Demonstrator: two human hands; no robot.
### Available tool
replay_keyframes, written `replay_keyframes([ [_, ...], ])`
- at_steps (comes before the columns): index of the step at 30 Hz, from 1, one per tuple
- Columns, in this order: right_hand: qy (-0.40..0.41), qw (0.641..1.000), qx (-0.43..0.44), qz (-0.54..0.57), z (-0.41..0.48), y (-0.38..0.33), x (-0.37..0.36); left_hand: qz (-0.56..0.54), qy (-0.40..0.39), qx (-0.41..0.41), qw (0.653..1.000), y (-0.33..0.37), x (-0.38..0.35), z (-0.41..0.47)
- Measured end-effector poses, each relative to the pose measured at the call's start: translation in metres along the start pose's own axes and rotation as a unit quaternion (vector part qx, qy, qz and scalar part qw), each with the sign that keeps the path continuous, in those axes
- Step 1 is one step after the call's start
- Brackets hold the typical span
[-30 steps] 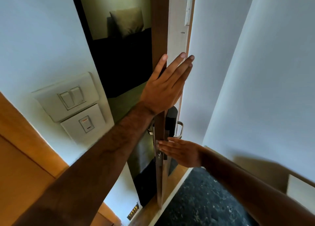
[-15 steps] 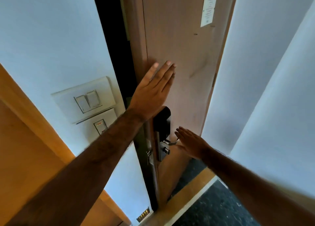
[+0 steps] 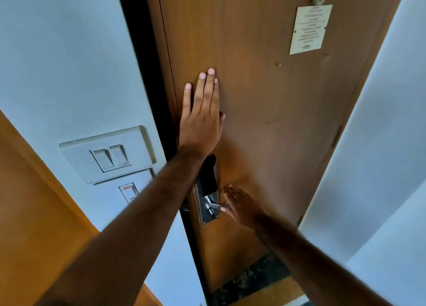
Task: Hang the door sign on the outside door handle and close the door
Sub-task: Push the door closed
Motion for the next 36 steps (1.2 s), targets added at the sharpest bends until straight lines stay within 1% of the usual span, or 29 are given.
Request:
replay_keyframes([
  [2, 0.007, 1.000, 0.013, -0.001, 0.010, -0.003, -0.002, -0.003, 0.000, 0.032, 0.999, -0.001, -0.011, 0.004],
  [5, 0.019, 1.000, 0.019, -0.003, 0.024, -0.003, -0.006, 0.008, -0.007, 0.044, 0.999, -0.006, -0.033, 0.009],
  [9, 0.013, 1.000, 0.023, -0.008, 0.039, -0.006, -0.012, 0.024, -0.022, 0.064, 0.997, -0.013, -0.058, 0.013],
  [13, -0.004, 0.999, 0.029, 0.013, 0.062, -0.008, -0.014, 0.026, -0.026, 0.085, 0.996, -0.022, -0.084, 0.019],
  [20, 0.003, 0.999, 0.038, 0.015, 0.083, -0.005, -0.022, 0.058, -0.010, 0.086, 0.995, -0.033, -0.118, 0.022],
  [27, 0.002, 0.999, 0.032, 0.025, 0.103, -0.008, -0.025, 0.060, 0.001, 0.093, 0.994, -0.041, -0.136, 0.025],
  [31, 0.017, 0.999, 0.041, 0.020, 0.109, -0.002, -0.029, 0.073, 0.004, 0.094, 0.993, -0.043, -0.145, 0.025],
  [33, 0.015, 0.999, 0.048, 0.013, 0.109, -0.001, -0.029, 0.074, 0.000, 0.091, 0.993, -0.043, -0.145, 0.026],
  [36, -0.003, 0.998, 0.062, -0.002, 0.111, 0.001, -0.022, 0.068, -0.027, 0.084, 0.994, -0.041, -0.142, 0.026],
])
Point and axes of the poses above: each hand's wrist, its own z-axis towards the middle knuckle, its own x-axis out of the back of the hand, y = z × x, the point moved 4 cm from there along z, towards the middle knuckle, and after that the axes turned 14 degrees about -x, right-handed, at the moved point
